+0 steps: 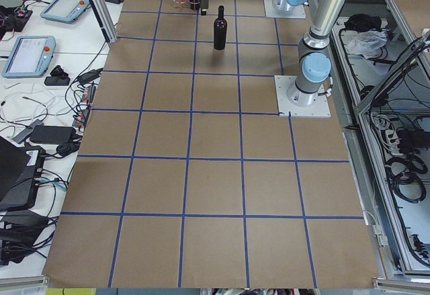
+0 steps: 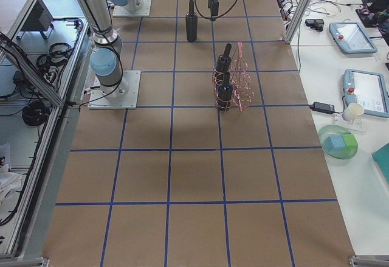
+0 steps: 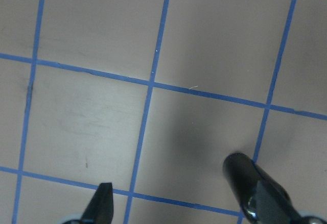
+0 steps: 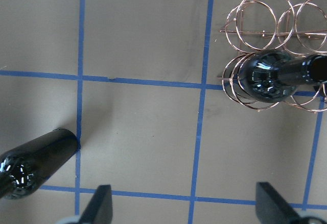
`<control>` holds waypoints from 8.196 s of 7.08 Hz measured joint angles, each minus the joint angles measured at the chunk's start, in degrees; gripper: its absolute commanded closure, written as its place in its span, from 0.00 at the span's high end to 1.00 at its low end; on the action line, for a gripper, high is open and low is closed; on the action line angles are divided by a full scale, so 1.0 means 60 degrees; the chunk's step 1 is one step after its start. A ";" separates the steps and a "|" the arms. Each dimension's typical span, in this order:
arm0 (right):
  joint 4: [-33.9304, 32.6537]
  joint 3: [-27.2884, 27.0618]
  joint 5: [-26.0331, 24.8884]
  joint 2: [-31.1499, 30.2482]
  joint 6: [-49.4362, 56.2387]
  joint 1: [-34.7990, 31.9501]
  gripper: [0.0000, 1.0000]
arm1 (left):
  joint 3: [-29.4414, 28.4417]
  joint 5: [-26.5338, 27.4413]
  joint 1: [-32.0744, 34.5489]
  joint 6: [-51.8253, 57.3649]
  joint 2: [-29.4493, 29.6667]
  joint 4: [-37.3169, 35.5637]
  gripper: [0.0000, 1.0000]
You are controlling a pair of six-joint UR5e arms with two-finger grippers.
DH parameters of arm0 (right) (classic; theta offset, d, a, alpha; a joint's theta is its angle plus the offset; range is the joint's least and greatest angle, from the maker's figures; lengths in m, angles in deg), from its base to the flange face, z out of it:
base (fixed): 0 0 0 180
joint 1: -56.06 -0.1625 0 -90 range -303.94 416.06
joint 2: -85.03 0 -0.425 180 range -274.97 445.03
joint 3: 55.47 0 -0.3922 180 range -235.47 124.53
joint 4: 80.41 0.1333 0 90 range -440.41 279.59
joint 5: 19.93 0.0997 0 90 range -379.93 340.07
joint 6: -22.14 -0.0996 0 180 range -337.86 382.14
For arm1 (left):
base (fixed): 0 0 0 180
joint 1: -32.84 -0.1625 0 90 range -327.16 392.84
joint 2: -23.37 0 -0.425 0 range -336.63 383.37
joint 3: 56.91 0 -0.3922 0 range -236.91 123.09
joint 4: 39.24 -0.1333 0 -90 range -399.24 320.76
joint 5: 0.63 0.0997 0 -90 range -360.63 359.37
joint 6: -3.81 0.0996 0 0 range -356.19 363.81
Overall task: Place wine into wine basket
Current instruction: 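Raise the left gripper away while the right gripper moves toward the bottle, then lower the right gripper onto the bottle neck and grasp it, then lift the bottle with the right gripper and carry it to the copper rack, then lower the bottle into the empty rack ring beside the other bottles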
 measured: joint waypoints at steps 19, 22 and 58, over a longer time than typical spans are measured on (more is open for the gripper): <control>-0.2418 -0.1305 0.0535 0.1451 -0.4662 -0.3699 0.49 | 0.0253 -0.0097 -0.0417 0.1575 -0.0475 0.0136 0.98; -0.2386 -0.1300 0.0526 0.1455 -0.4612 -0.3699 0.48 | 0.0287 -0.0118 -0.0417 0.1575 -0.0476 0.0126 0.98; 0.0431 0.1264 -0.0863 0.0863 0.6362 0.3132 0.00 | 0.0312 -0.0108 -0.0417 0.1564 -0.0476 0.0130 0.99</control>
